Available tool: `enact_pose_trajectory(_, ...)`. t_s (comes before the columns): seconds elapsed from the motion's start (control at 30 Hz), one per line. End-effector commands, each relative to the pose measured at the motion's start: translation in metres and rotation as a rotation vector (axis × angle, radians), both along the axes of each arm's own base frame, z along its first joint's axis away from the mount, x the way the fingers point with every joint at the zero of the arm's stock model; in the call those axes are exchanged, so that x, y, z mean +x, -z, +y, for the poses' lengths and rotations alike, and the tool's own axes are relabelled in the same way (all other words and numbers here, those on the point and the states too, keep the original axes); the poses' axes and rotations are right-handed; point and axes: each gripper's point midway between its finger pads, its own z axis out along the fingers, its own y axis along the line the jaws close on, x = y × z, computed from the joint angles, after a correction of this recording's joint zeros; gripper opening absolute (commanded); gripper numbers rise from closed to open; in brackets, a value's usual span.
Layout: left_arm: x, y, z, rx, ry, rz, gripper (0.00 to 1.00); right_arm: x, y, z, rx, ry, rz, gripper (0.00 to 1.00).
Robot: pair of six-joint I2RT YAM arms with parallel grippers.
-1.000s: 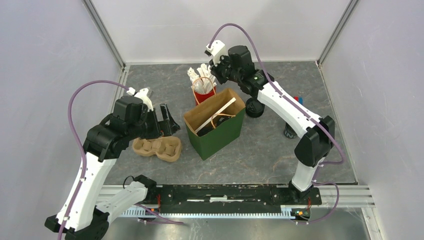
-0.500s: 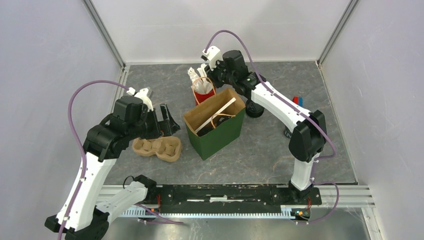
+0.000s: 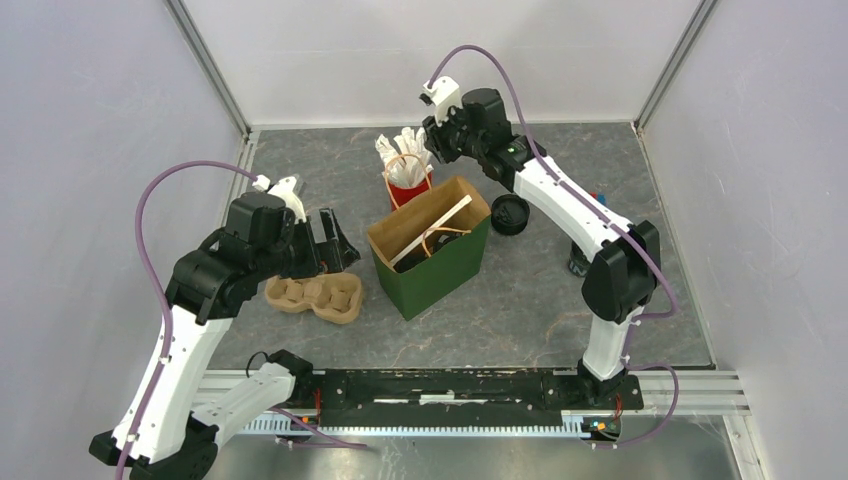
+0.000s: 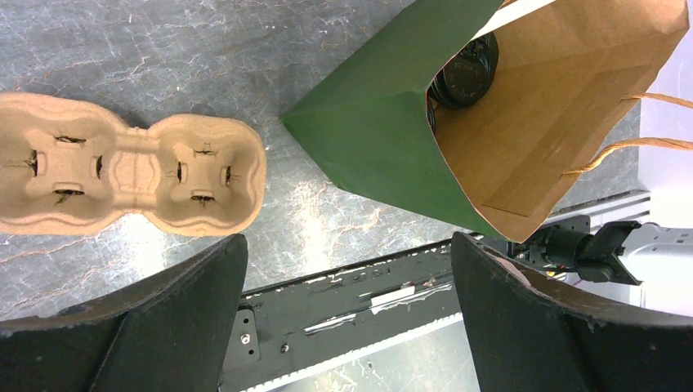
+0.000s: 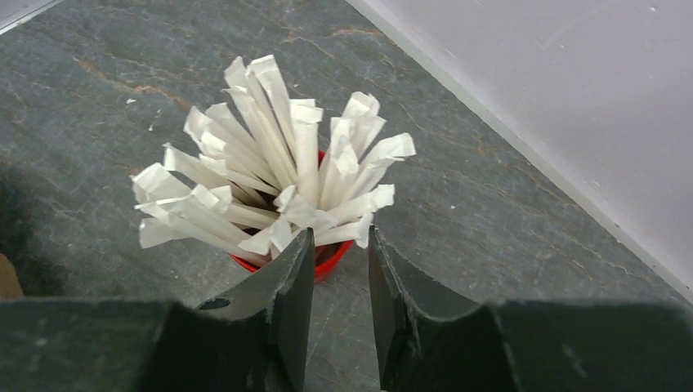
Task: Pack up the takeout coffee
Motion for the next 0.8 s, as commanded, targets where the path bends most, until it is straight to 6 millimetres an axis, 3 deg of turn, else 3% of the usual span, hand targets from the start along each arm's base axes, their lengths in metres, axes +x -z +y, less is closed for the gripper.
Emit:
enact_pose_trajectory(0.0,0.001,-0.008,0.006,0.028,0.017,-0.054,1.0,-0.001,-0.042,-0.001,0.058,-0.016,-0.068,0.38)
enact_pose_trajectory(0.23,0.001,-0.008,0.005,0.027,0.017,-0.049,1.0,-0.007,-0.029,0.016,0.106,-0.085,-0.006,0.38)
enact_pose_trajectory(0.67,0.0,-0.007,0.007,0.038,0.013,-0.048,1.0,0.0,-0.002,0.025,0.093,-0.097,0.05,0.41)
enact_pose_trajectory(0.77,0.0,-0.007,0.008,0.041,0.012,-0.048,1.0,0.0,0.003,0.026,0.084,-0.102,0.053,0.38)
